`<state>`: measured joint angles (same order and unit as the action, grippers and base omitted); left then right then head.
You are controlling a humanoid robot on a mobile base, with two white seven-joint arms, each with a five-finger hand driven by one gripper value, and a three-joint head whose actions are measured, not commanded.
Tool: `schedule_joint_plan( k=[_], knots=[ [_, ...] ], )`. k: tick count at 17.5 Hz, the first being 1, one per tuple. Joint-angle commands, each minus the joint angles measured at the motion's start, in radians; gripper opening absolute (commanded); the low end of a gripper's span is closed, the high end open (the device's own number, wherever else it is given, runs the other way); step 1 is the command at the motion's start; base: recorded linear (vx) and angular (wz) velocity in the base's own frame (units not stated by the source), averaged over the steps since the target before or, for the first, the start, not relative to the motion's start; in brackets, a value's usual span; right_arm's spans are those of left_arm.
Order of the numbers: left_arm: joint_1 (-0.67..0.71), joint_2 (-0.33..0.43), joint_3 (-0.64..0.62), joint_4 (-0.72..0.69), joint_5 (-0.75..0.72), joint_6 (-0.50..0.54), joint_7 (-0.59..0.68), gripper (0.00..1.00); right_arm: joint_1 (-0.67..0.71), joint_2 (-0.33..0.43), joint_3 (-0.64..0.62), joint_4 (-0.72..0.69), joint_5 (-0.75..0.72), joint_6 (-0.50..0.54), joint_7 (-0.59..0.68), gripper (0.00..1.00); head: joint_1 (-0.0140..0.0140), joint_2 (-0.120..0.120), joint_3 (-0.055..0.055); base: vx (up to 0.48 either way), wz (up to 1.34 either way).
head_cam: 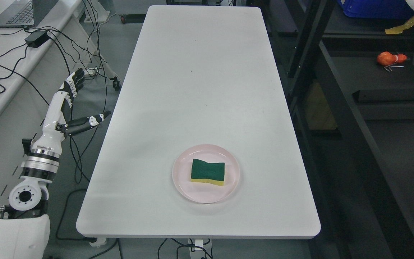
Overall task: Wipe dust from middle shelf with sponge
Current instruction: 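Raise the left hand and reach toward the sponge on the pink plate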
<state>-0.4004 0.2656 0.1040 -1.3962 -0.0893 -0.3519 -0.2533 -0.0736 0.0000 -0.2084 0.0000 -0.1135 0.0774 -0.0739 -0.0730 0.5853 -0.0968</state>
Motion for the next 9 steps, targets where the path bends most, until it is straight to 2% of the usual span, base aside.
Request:
schedule_joint_plan(
  k=[1, 4, 7, 9],
  knots=[
    [-0.096, 0.152, -0.227, 0.003, -0.453, -0.175, -0.057, 0.96, 0.000, -0.017, 0.000, -0.017, 0.000, -0.001, 0.000, 1.00, 0.0000, 0.000, 0.000, 0.000, 0.00],
    [-0.176, 0.147, -0.387, 0.017, -0.686, -0.243, -0.058, 0.96, 0.000, -0.017, 0.000, -0.017, 0.000, -0.001, 0.000, 1.00, 0.0000, 0.000, 0.000, 0.000, 0.00],
    [-0.267, 0.141, -0.542, 0.040, -0.814, -0.243, -0.058, 0.95, 0.000, -0.017, 0.001, -0.017, 0.000, -0.001, 0.000, 1.00, 0.0000, 0.000, 0.000, 0.000, 0.00],
    [-0.325, 0.094, -0.625, 0.080, -0.868, -0.243, -0.058, 0.95, 0.000, -0.017, 0.001, -0.017, 0.000, -0.001, 0.000, 1.00, 0.0000, 0.000, 0.000, 0.000, 0.00]
  ],
)
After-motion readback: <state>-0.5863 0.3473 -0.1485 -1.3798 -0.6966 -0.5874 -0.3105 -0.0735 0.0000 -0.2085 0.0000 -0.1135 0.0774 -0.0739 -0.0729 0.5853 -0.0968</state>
